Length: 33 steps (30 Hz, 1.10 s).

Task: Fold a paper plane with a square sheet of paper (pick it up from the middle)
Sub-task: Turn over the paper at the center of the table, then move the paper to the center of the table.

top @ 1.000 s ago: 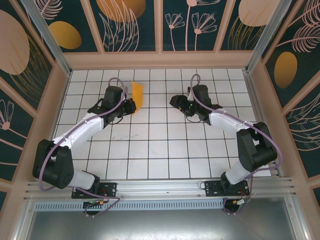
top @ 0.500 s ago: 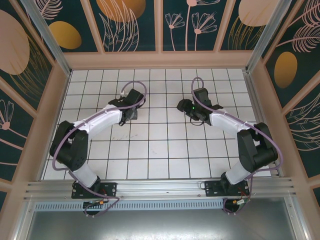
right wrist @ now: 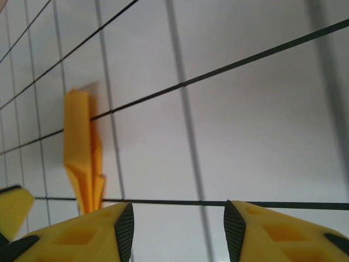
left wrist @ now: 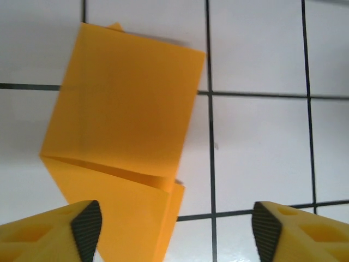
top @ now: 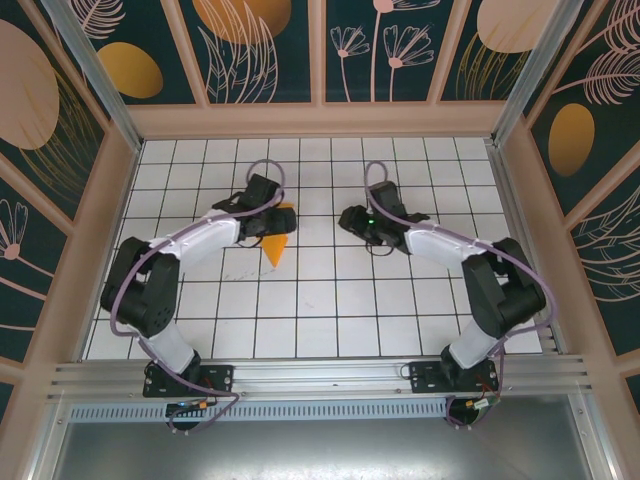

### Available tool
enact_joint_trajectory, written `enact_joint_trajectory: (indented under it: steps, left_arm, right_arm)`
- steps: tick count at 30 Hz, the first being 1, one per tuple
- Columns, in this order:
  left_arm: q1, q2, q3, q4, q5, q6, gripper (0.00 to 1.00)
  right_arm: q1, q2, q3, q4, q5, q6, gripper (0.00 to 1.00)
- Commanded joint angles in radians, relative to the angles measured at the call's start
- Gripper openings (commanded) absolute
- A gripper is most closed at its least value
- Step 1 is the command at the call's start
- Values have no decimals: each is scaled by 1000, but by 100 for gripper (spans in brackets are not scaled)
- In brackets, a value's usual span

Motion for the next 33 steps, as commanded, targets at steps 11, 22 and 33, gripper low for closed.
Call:
enact_joint_trajectory:
  steps: [11,22,33]
  left_arm:
    - [230,-238,-237,109,-16,-129,95]
    - [244,-272,-263,110,-7,-127,98]
    - [243,-261,-275,160,91,-83,99]
  right_arm:
    - [267,438,453,71,-174,33,24]
    - [279,602,599,-157,-153,-82,24]
    - [144,360,219,-139,-232,-624,28]
